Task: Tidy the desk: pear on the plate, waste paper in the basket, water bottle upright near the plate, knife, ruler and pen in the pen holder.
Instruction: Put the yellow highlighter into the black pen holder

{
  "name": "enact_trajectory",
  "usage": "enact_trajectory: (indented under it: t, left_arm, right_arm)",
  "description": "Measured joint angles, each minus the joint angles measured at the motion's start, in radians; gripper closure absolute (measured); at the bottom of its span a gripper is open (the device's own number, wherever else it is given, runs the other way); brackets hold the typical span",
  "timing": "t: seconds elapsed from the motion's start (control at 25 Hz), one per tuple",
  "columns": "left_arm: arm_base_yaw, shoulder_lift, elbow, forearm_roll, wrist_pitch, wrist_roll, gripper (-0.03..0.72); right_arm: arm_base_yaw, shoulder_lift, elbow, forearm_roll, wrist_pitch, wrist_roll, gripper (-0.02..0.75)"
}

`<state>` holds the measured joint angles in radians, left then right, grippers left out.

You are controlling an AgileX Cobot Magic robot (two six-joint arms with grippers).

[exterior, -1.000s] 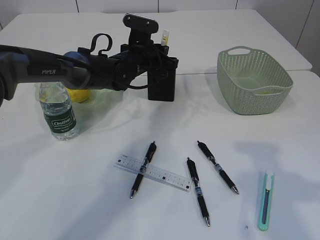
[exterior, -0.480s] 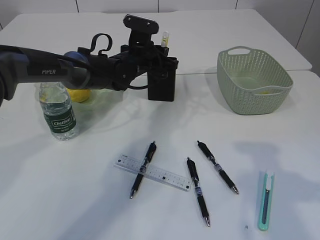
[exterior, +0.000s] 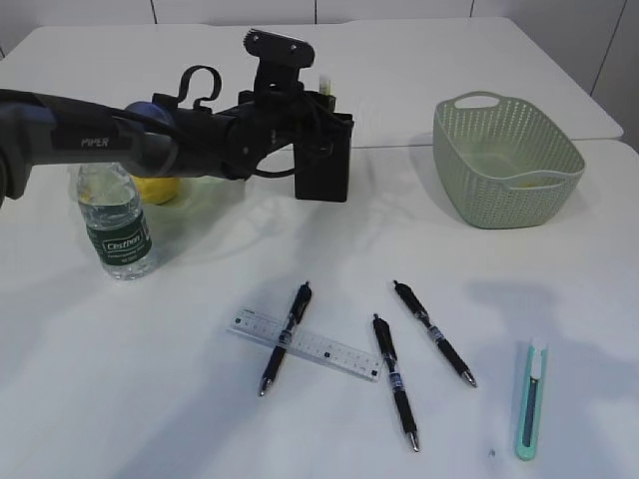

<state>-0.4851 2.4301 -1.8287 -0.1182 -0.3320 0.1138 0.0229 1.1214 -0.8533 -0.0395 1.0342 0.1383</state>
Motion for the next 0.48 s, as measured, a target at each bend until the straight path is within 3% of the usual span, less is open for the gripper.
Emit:
enact_trajectory:
  t: [0.16, 0.48]
  left_arm:
    - [0.002, 0.0, 0.0, 0.0, 0.0, 0.0, 0.451]
    - [0.002, 0.0, 0.0, 0.0, 0.002, 0.0, 0.444]
  right_arm:
    - [0.0, 0.0, 0.0, 0.0, -0.007, 0.0, 0.351]
    - [0.0, 0.0, 0.0, 0.0, -0.025, 0.0, 0.351]
